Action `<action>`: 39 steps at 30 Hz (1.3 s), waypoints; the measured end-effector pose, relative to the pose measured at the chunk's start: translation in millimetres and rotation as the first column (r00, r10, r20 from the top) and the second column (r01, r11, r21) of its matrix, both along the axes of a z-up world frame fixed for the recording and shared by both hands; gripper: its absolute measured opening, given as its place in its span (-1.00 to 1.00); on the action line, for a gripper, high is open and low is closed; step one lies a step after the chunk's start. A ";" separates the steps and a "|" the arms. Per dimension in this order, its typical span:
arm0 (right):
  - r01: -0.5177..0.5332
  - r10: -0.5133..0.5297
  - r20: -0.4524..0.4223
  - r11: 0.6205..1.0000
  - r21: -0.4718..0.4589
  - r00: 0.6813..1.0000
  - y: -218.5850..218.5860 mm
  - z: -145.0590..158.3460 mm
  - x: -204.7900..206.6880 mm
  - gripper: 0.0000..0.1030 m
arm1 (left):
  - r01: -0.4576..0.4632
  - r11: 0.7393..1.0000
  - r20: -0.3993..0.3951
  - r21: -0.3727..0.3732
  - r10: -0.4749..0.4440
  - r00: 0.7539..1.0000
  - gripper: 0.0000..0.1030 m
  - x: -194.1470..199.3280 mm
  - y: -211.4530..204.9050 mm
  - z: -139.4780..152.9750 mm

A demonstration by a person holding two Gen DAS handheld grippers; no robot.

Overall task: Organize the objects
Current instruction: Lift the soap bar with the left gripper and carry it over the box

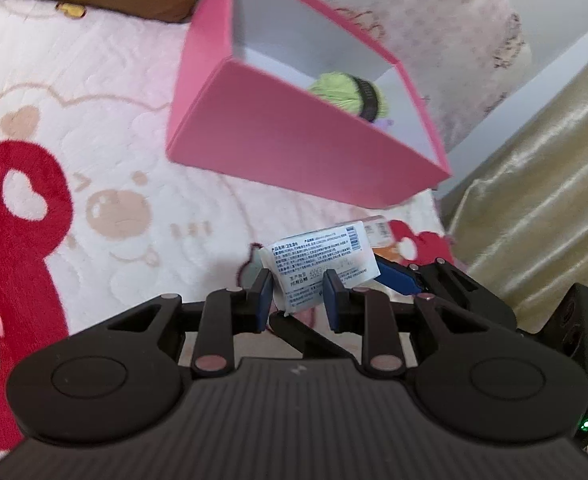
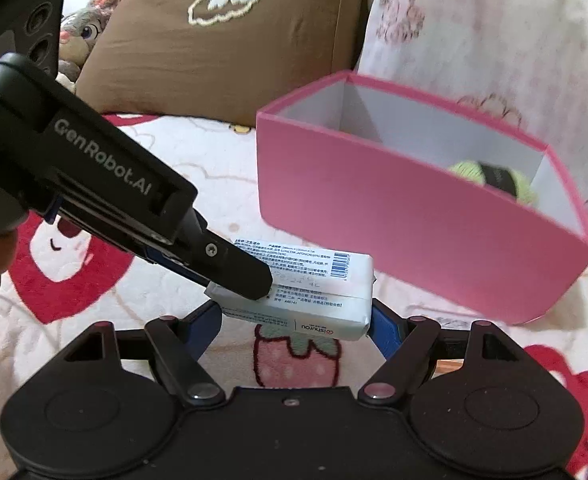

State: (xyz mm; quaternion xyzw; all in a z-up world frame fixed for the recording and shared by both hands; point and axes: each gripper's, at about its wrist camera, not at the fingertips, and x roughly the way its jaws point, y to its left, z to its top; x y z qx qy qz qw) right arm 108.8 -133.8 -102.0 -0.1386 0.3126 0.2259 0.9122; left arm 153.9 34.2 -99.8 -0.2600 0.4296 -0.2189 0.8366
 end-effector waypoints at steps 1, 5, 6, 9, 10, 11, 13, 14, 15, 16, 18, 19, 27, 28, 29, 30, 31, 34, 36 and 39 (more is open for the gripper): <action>0.004 -0.004 0.006 1.000 -0.002 1.000 -1.1 4.5 -3.3 0.59 | 0.005 1.000 0.008 0.003 -0.005 1.000 -0.52 -2.9 -1.5 4.4; 0.017 -0.016 0.028 1.000 -0.013 0.999 -6.3 24.3 -14.1 0.59 | 0.027 0.999 0.043 0.021 -0.028 0.999 -0.52 -14.3 -10.1 23.2; 0.019 -0.019 0.036 1.000 -0.017 0.999 -7.6 28.7 -17.4 0.59 | 0.031 0.999 0.045 0.025 -0.032 0.998 -0.52 -16.6 -12.4 28.4; 0.028 -0.026 0.059 0.999 -0.029 0.998 -8.2 39.4 -26.0 0.59 | 0.065 0.997 0.051 0.051 -0.068 0.996 -0.46 -22.0 -19.6 45.9; 0.032 -0.029 0.065 0.999 -0.034 0.997 -8.2 43.2 -28.7 0.59 | 0.068 0.996 0.053 0.053 -0.070 0.996 -0.46 -23.4 -21.0 50.2; 0.039 -0.036 0.074 0.999 -0.038 0.997 -8.2 47.2 -31.3 0.59 | 0.068 0.996 0.058 0.053 -0.071 0.996 -0.46 -25.5 -22.5 54.3; 0.049 -0.044 0.093 0.998 -0.050 0.995 -8.1 56.5 -35.4 0.59 | 0.069 0.996 0.073 0.060 -0.073 0.995 -0.46 -29.8 -25.2 64.4; 0.050 -0.043 0.103 0.997 -0.059 0.994 -7.5 60.5 -36.8 0.59 | 0.070 0.995 0.080 0.066 -0.075 0.994 -0.46 -31.2 -26.5 68.7; 0.049 -0.041 0.113 0.996 -0.069 0.993 -7.1 64.5 -39.1 0.59 | 0.070 0.995 0.086 0.073 -0.076 0.993 -0.46 -32.7 -27.7 73.6; 0.049 -0.039 0.120 0.996 -0.078 0.992 -6.9 68.4 -39.8 0.59 | 0.068 0.995 0.090 0.077 -0.075 0.993 -0.46 -34.1 -28.9 78.8; 0.051 -0.038 0.136 0.995 -0.091 0.990 -7.0 77.8 -42.7 0.59 | 0.063 0.995 0.102 0.079 -0.071 0.992 -0.46 -35.6 -30.6 89.3; 0.052 -0.039 0.141 0.994 -0.092 0.989 -7.8 82.3 -42.9 0.59 | 0.062 0.995 0.109 0.081 -0.070 0.992 -0.46 -36.1 -31.4 93.9; -0.050 0.065 0.146 0.993 -0.105 0.987 -24.2 121.4 -24.8 0.59 | 0.049 0.992 0.136 0.120 -0.065 0.989 -0.46 -29.6 -40.1 137.9; -0.064 0.078 0.143 0.993 -0.097 0.987 -26.8 127.1 -21.5 0.59 | 0.051 0.991 0.140 0.126 -0.069 0.988 -0.46 -28.2 -40.3 143.4; -0.079 0.091 0.140 0.993 -0.089 0.986 -29.5 133.1 -17.8 0.59 | 0.051 0.990 0.145 0.130 -0.070 0.987 -0.46 -26.4 -40.5 149.6; -0.090 0.101 0.138 0.992 -0.084 0.985 -31.8 138.3 -14.1 0.59 | 0.051 0.990 0.148 0.130 -0.070 0.987 -0.46 -24.2 -40.9 154.8; -0.098 0.108 0.136 0.992 -0.078 0.985 -34.2 142.5 -10.3 0.59 | 0.052 0.990 0.151 0.135 -0.072 0.986 -0.46 -21.4 -41.8 159.7; -0.111 0.116 0.112 0.993 -0.049 0.987 -41.4 152.7 4.0 0.59 | 0.054 0.987 0.141 0.150 -0.076 0.987 -0.46 -8.8 -45.8 170.2; -0.113 0.115 0.082 0.993 -0.024 0.990 -45.9 156.8 15.8 0.59 | 0.057 0.986 0.121 0.156 -0.077 0.990 -0.45 2.8 -47.6 174.1; -0.115 0.115 0.049 0.993 0.001 0.992 -52.4 159.7 33.9 0.59 | 0.062 0.984 0.105 0.169 -0.081 0.991 -0.44 20.6 -51.0 177.0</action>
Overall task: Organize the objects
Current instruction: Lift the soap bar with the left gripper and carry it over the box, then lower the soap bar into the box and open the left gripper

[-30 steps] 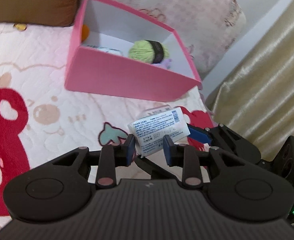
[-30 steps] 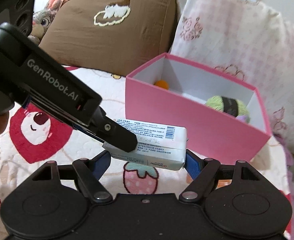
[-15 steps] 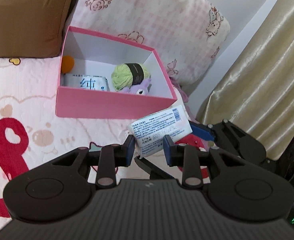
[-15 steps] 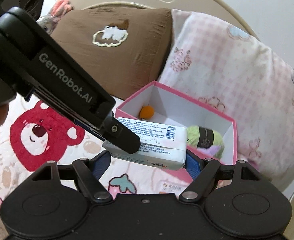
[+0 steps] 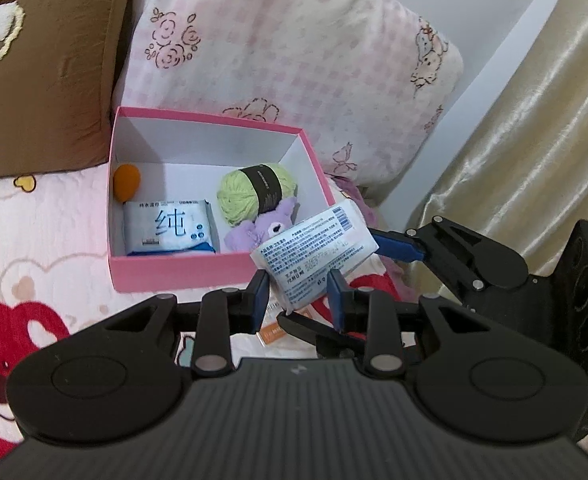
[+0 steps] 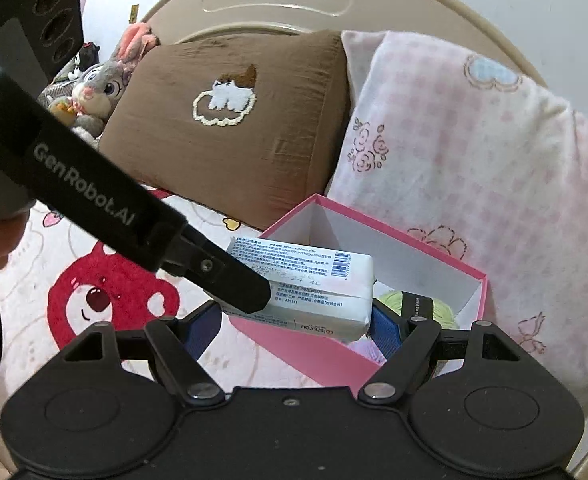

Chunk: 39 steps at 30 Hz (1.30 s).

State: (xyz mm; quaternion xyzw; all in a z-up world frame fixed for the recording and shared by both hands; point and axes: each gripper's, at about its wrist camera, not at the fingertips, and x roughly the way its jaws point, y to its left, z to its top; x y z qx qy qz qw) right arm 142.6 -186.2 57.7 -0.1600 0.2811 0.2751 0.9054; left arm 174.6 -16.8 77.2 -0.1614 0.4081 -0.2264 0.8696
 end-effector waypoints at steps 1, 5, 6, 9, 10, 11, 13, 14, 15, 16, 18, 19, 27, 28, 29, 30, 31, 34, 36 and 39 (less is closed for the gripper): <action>-0.002 0.002 -0.009 1.000 0.009 1.000 -1.0 -0.5 5.3 0.59 | -0.002 1.000 -0.004 0.007 0.002 1.000 -0.44 4.9 -0.4 0.5; -0.036 0.037 -0.039 0.999 0.037 0.999 1.0 -4.4 23.6 0.59 | -0.030 0.999 -0.020 0.012 0.031 0.999 -0.44 17.4 5.3 -1.3; -0.045 0.046 -0.039 0.998 0.038 0.998 2.8 -5.4 27.0 0.59 | -0.038 0.999 -0.025 0.009 0.038 0.999 -0.44 21.0 6.8 -2.4; -0.051 0.054 -0.060 0.997 0.052 0.997 5.5 -9.9 40.7 0.59 | -0.047 0.999 -0.038 0.017 0.047 0.998 -0.44 34.5 9.0 -5.1; -0.052 0.056 -0.070 0.997 0.060 0.996 5.5 -12.1 45.8 0.59 | -0.045 0.999 -0.041 0.026 0.046 0.998 -0.44 39.8 8.3 -6.0; -0.053 0.058 -0.083 0.996 0.066 0.995 4.9 -13.8 52.6 0.59 | -0.046 0.998 -0.048 0.035 0.048 0.998 -0.44 46.2 7.6 -7.6; -0.056 0.065 -0.108 0.995 0.087 0.992 2.1 -17.6 65.4 0.59 | -0.055 0.997 -0.072 0.050 0.059 0.996 -0.44 61.0 6.4 -13.3; -0.056 0.069 -0.119 0.993 0.105 0.990 0.0 -19.5 72.8 0.59 | -0.066 0.996 -0.087 0.052 0.071 0.994 -0.44 67.3 6.8 -17.5; -0.060 0.076 -0.130 0.991 0.118 0.989 -1.4 -20.9 78.9 0.59 | -0.075 0.996 -0.103 0.054 0.080 0.991 -0.45 74.0 6.9 -22.7; -0.062 0.079 -0.140 0.990 0.125 0.987 -2.3 -22.8 85.0 0.59 | -0.073 0.996 -0.112 0.049 0.078 0.991 -0.45 80.3 6.8 -27.9; -0.059 0.075 -0.150 0.993 0.104 0.986 -1.9 -30.4 95.4 0.58 | -0.075 0.997 -0.130 0.030 0.078 0.988 -0.44 91.8 8.0 -38.6; -0.063 0.078 -0.158 0.993 0.099 0.984 -2.2 -35.2 100.3 0.57 | -0.079 0.997 -0.149 0.022 0.082 0.986 -0.44 97.5 8.6 -44.4; 0.027 0.001 -0.284 0.995 0.094 0.959 -13.5 -82.7 141.9 0.04 | -0.117 0.993 -0.222 0.022 0.118 0.968 -0.44 140.7 9.7 -90.5; 0.034 -0.005 -0.293 0.995 0.095 0.956 -14.6 -86.2 145.5 0.04 | -0.121 0.992 -0.234 0.020 0.122 0.965 -0.45 145.4 9.1 -95.7; 0.044 -0.014 -0.302 0.995 0.093 0.953 -15.2 -90.7 149.3 0.03 | -0.127 0.992 -0.241 0.019 0.128 0.962 -0.44 150.2 8.4 -101.2; 0.050 -0.019 -0.309 0.994 0.092 0.951 -15.5 -93.7 152.1 0.03 | -0.136 0.991 -0.249 0.018 0.136 0.959 -0.44 153.4 7.4 -105.8; 0.055 -0.024 -0.315 0.994 0.090 0.949 -15.6 -96.4 154.7 0.02 | -0.137 0.990 -0.256 0.017 0.137 0.957 -0.44 156.0 6.5 -109.7; 0.071 -0.042 -0.335 0.995 0.076 0.941 -15.3 -105.8 162.6 0.02 | -0.145 0.989 -0.277 0.017 0.144 0.950 -0.44 163.1 3.2 -120.9; 0.081 -0.052 -0.346 0.994 0.068 0.937 -15.5 -111.0 165.1 0.02 | -0.145 0.989 -0.285 0.019 0.144 0.948 -0.44 165.8 1.5 -126.6; 0.093 -0.064 -0.356 0.994 0.063 0.932 -16.6 -116.8 167.9 0.02 | -0.140 0.990 -0.289 0.022 0.140 0.947 -0.43 168.8 -1.1 -132.4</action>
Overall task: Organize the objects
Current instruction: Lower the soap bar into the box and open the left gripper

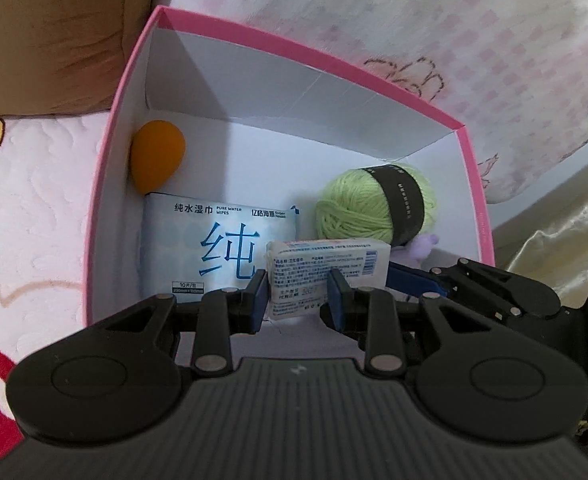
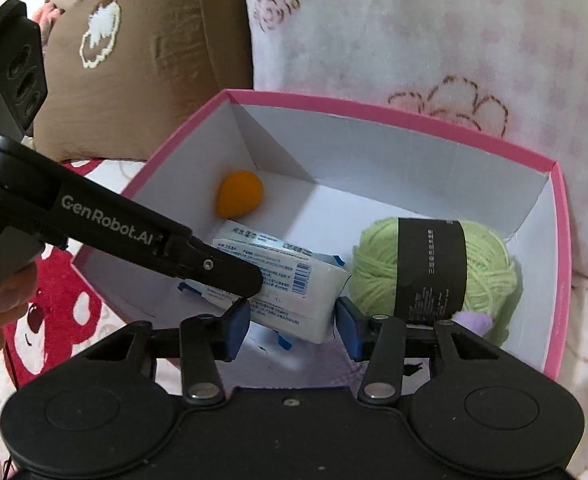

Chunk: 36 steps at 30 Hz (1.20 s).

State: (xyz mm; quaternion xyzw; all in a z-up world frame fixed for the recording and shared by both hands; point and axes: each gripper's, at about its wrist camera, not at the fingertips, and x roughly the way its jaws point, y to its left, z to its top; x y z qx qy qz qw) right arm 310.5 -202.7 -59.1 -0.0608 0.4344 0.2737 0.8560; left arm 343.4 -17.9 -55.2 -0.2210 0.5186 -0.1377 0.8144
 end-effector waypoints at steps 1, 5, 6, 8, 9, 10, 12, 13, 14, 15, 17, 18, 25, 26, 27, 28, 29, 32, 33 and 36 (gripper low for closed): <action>0.006 -0.006 -0.005 1.000 -0.001 1.000 -0.7 -1.8 1.1 0.02 | 0.001 1.000 -0.001 -0.001 -0.001 1.000 -0.42 1.0 -0.7 -1.3; 0.023 -0.024 -0.012 1.000 -0.014 1.000 0.9 -8.1 5.8 0.06 | -0.013 1.000 0.008 0.014 0.013 1.000 -0.28 5.1 -5.5 -7.3; 0.024 -0.025 -0.012 0.999 -0.022 1.000 1.8 -9.8 6.4 0.06 | -0.020 0.999 0.016 0.028 0.020 1.000 -0.20 6.7 -7.2 -8.4; 0.029 -0.029 0.002 0.999 -0.039 1.000 3.3 -12.2 6.3 0.05 | -0.024 0.998 0.024 0.054 0.023 0.999 -0.16 9.0 -10.9 -9.3; 0.034 -0.034 0.003 0.998 -0.044 0.999 3.3 -12.3 6.3 0.05 | -0.022 0.997 0.028 0.070 0.020 0.999 -0.16 10.1 -13.1 -9.2; 0.040 -0.040 0.000 0.998 -0.044 0.999 2.9 -11.7 6.7 0.05 | -0.019 0.996 0.034 0.085 0.016 0.999 -0.14 10.1 -15.2 -8.4; 0.051 -0.050 0.011 0.999 -0.015 0.999 -0.8 -7.4 3.8 0.06 | -0.020 0.994 0.048 0.109 0.015 0.999 -0.14 8.1 -17.0 -5.3; 0.051 -0.051 0.016 0.999 -0.002 0.999 -2.4 -5.0 1.8 0.06 | -0.021 0.993 0.056 0.112 0.015 0.998 -0.14 6.4 -16.7 -3.4; 0.053 -0.053 0.020 0.999 0.006 0.998 -4.1 -2.4 -0.2 0.06 | -0.023 0.993 0.064 0.112 0.016 0.998 -0.13 4.7 -15.9 -1.0; 0.056 -0.056 0.024 0.998 0.014 0.998 -6.2 0.6 -2.7 0.06 | -0.023 0.993 0.073 0.113 0.015 0.997 -0.13 2.2 -15.2 2.5; 0.050 -0.051 0.035 0.998 0.028 0.998 -9.3 7.4 -8.9 0.08 | -0.020 0.991 0.089 0.130 0.008 0.996 -0.12 -1.6 -13.9 8.7; 0.048 -0.049 0.044 0.998 0.030 0.998 -10.7 11.6 -12.9 0.10 | -0.018 0.989 0.097 0.146 0.004 0.995 -0.12 -4.6 -13.6 12.8; 0.028 -0.034 0.107 0.998 0.053 0.994 -18.0 45.5 -41.5 0.20 | -0.007 0.979 0.116 0.203 -0.017 0.993 -0.11 -29.9 -9.2 45.4; 0.026 -0.032 0.116 0.998 0.050 0.993 -18.4 51.1 -46.8 0.20 | -0.008 0.978 0.124 0.207 -0.018 0.992 -0.10 -35.2 -8.1 51.0; 0.022 -0.027 0.120 0.999 0.048 0.992 -17.9 55.8 -50.1 0.22 | -0.007 0.978 0.130 0.206 -0.020 0.991 -0.08 -40.1 -6.7 56.4; 0.016 -0.022 0.126 0.999 0.047 0.992 -18.4 61.2 -55.8 0.24 | -0.004 0.979 0.134 0.205 -0.024 0.991 -0.06 -45.7 -6.0 62.3; 0.011 -0.017 0.138 0.999 0.041 0.990 -18.0 67.7 -62.3 0.27 | -0.002 0.979 0.137 0.205 -0.027 0.990 -0.05 -50.2 -6.0 67.0; -0.004 -0.001 0.179 1.000 0.026 0.984 -15.4 84.6 -80.0 0.29 | 0.008 0.975 0.148 0.221 -0.042 0.988 -0.04 -67.5 -6.7 85.2; -0.006 0.001 0.188 1.000 0.023 0.982 -16.8 89.9 -87.0 0.29 | 0.013 0.974 0.151 0.227 -0.048 0.987 -0.02 -72.9 -8.4 90.7; -0.014 0.013 0.205 1.000 0.005 0.979 -15.3 104.1 -103.9 0.29 | 0.028 0.974 0.154 0.226 -0.064 0.986 0.03 -87.3 -8.3 106.2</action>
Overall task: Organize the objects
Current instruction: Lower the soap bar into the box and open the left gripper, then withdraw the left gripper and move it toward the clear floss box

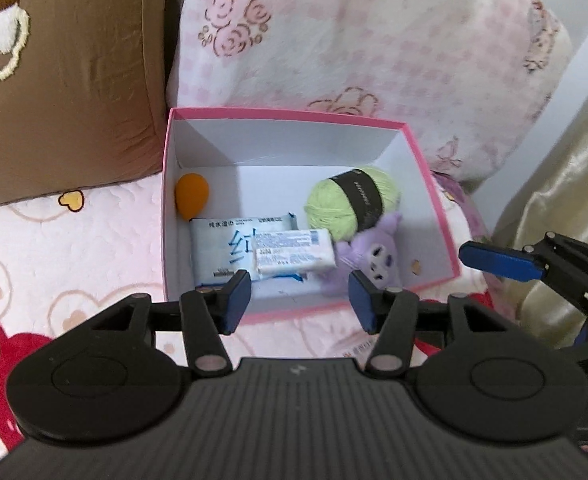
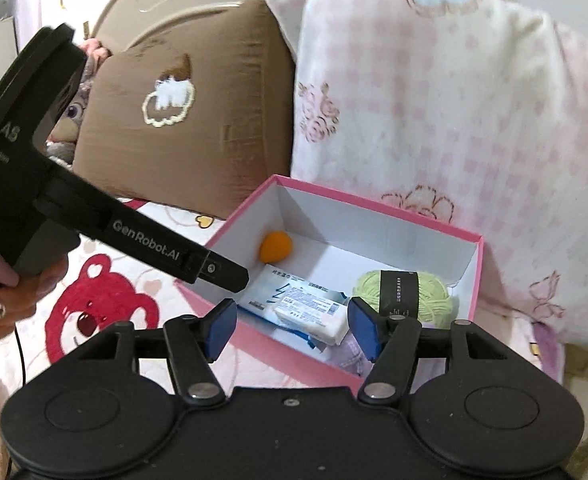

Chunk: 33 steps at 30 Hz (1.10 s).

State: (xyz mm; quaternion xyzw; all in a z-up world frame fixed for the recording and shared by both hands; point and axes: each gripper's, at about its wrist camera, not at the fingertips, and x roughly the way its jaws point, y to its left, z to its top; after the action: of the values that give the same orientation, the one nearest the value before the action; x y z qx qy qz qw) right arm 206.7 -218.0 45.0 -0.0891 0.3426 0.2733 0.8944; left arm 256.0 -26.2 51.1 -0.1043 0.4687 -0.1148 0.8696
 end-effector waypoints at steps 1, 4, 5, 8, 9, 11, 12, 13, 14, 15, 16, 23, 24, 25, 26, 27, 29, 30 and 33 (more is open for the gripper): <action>-0.002 0.002 0.005 1.000 -0.007 1.000 0.0 3.8 -5.9 0.29 | -0.001 1.000 0.004 -0.002 0.001 1.000 0.04 -4.4 1.0 4.4; -0.013 0.013 0.020 1.000 -0.020 1.000 0.7 14.0 -22.7 0.29 | -0.005 1.000 0.024 0.024 0.004 1.000 0.07 -20.3 2.4 17.8; -0.014 0.015 0.025 1.000 -0.020 1.000 0.5 17.4 -28.6 0.32 | -0.004 1.000 0.027 0.031 0.003 1.000 0.11 -25.8 3.3 21.1; -0.010 0.011 0.041 1.000 -0.014 0.999 -1.8 26.8 -47.7 0.48 | 0.006 0.999 0.027 0.047 -0.007 1.000 0.16 -44.8 4.5 30.4; -0.011 0.012 0.049 1.000 -0.015 0.999 -2.2 29.5 -54.1 0.50 | 0.014 0.998 0.029 0.057 -0.016 0.999 0.17 -50.8 4.3 32.9; -0.015 0.017 0.062 0.999 -0.028 0.998 -2.1 34.3 -66.1 0.50 | 0.033 0.996 0.029 0.077 -0.035 0.999 0.21 -61.9 3.6 37.1; -0.019 0.021 0.067 0.999 -0.031 0.998 -2.6 36.6 -72.0 0.50 | 0.039 0.996 0.026 0.085 -0.041 0.999 0.21 -68.1 4.1 39.4; -0.023 0.025 0.070 0.999 -0.030 0.997 -3.4 38.6 -77.5 0.50 | 0.043 0.995 0.025 0.089 -0.045 0.999 0.22 -73.0 4.4 41.7; -0.028 0.030 0.070 0.999 -0.029 0.997 -4.2 40.2 -82.8 0.51 | 0.048 0.995 0.022 0.091 -0.050 0.999 0.24 -78.4 5.1 44.2; -0.034 0.036 0.070 0.999 -0.030 0.997 -5.1 41.5 -88.1 0.53 | 0.051 0.995 0.021 0.090 -0.053 0.998 0.25 -82.7 5.8 46.3; -0.038 0.040 0.072 0.999 -0.034 0.997 -5.8 42.3 -93.1 0.54 | 0.056 0.994 0.019 0.090 -0.058 0.998 0.27 -88.2 6.4 48.8; -0.057 0.062 0.062 0.996 -0.065 0.996 -13.0 41.7 -119.3 0.66 | 0.106 0.989 0.002 0.105 -0.107 0.994 0.37 -124.1 -1.4 54.4; -0.058 0.062 0.056 0.996 -0.065 0.997 -14.8 40.6 -122.5 0.67 | 0.115 0.988 -0.004 0.103 -0.116 0.993 0.37 -127.9 -2.7 53.1; -0.057 0.061 0.051 0.996 -0.065 0.997 -16.6 39.3 -125.4 0.67 | 0.128 0.987 -0.010 0.100 -0.128 0.992 0.38 -132.3 -4.5 51.3; -0.058 0.061 0.045 0.996 -0.065 0.997 -18.1 37.7 -128.2 0.68 | 0.138 0.986 -0.015 0.097 -0.138 0.990 0.40 -134.5 -5.7 49.4; -0.059 0.061 0.039 0.996 -0.065 0.997 -19.8 36.1 -130.9 0.69 | 0.150 0.984 -0.023 0.092 -0.148 0.989 0.40 -138.3 -6.9 46.8; -0.075 0.076 0.032 0.996 -0.050 0.997 -24.6 33.2 -135.9 0.70 | 0.167 0.983 -0.040 0.076 -0.165 0.986 0.41 -143.6 -7.9 41.4; -0.090 0.092 0.036 0.995 -0.035 0.995 -27.0 32.2 -139.2 0.72 | 0.173 0.983 -0.047 0.059 -0.170 0.984 0.42 -146.3 -7.5 37.7; -0.116 0.118 0.050 0.993 -0.032 0.992 -30.9 27.9 -148.3 0.80 | 0.169 0.985 -0.063 0.029 -0.167 0.984 0.44 -149.8 -7.1 25.3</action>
State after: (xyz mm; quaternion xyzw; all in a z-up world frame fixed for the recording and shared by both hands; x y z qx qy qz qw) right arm 58.3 -249.0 72.9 -0.1291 0.3176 0.3178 0.8840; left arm 106.2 -33.3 76.4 -0.0528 0.5039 -0.1764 0.8439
